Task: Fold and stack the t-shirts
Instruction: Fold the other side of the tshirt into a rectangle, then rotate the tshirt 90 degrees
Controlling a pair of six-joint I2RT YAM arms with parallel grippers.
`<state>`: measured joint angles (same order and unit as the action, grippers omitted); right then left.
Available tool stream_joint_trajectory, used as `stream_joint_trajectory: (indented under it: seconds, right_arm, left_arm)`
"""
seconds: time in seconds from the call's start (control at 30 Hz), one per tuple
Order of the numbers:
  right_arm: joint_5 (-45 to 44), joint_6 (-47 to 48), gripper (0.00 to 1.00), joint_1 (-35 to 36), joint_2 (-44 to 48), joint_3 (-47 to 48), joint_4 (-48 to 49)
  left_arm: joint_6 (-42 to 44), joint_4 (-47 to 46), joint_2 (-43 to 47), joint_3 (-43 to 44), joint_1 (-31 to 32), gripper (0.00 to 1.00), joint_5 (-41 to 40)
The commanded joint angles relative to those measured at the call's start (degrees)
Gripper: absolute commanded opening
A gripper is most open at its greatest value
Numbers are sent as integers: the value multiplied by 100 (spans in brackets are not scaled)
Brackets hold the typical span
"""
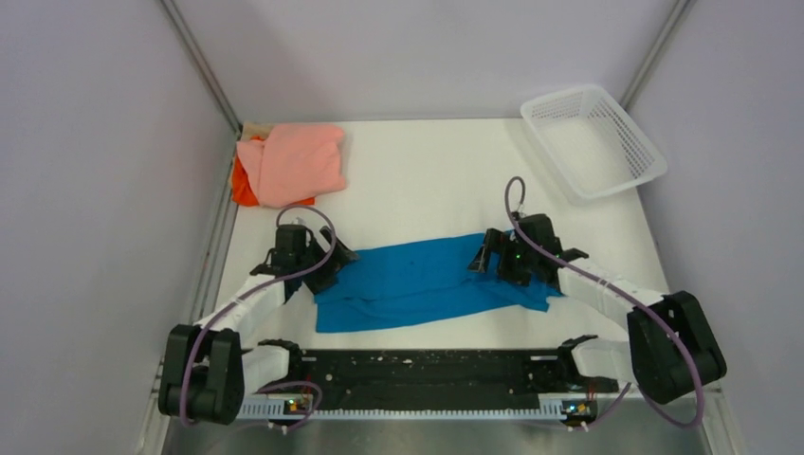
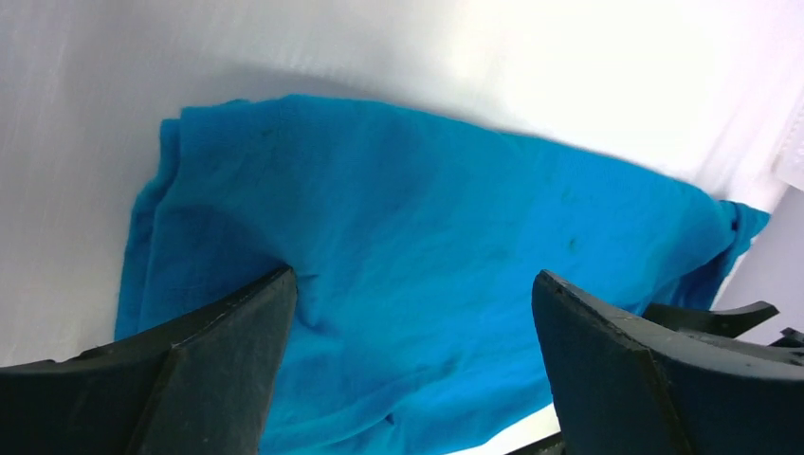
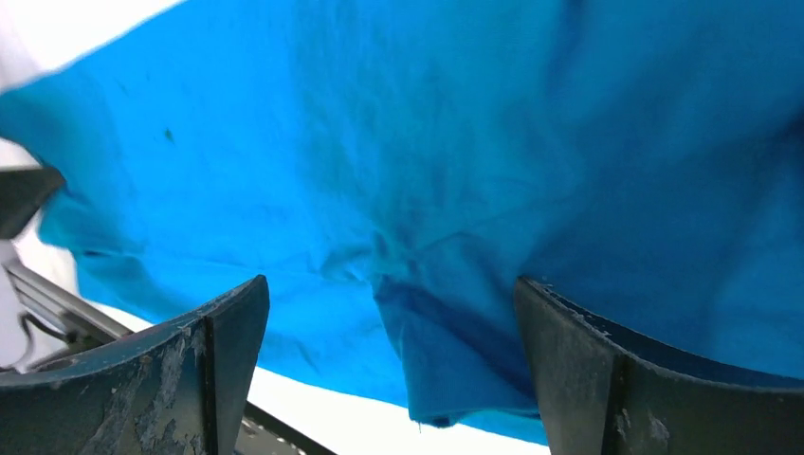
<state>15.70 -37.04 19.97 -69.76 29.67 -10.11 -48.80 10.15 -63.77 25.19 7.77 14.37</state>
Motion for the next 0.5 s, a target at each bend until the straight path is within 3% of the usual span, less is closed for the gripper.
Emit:
stream_joint_trajectory:
  seconds: [0.0,0.13,0.27,0.37,0.47]
  right_arm:
    - [61,395,99,516,-94,266,-118]
    - [317,675,99,1133,352,241,-1492]
    - [423,623,99,1846,1375,54,-2881]
    - [245,485,99,1862,2212,-18,-3091]
    - [-648,312,99,1862,2603,209,-2924]
  left_arm:
    - [162,-555,-251,98,14,99,26]
    - [269,-315,-281,275,14,99,-254]
    - [221,-259,-238,295,14,99,-667]
    - [183,-358,-375,311,14,99,-583]
    - [187,-409,-576,397,14,99,-362]
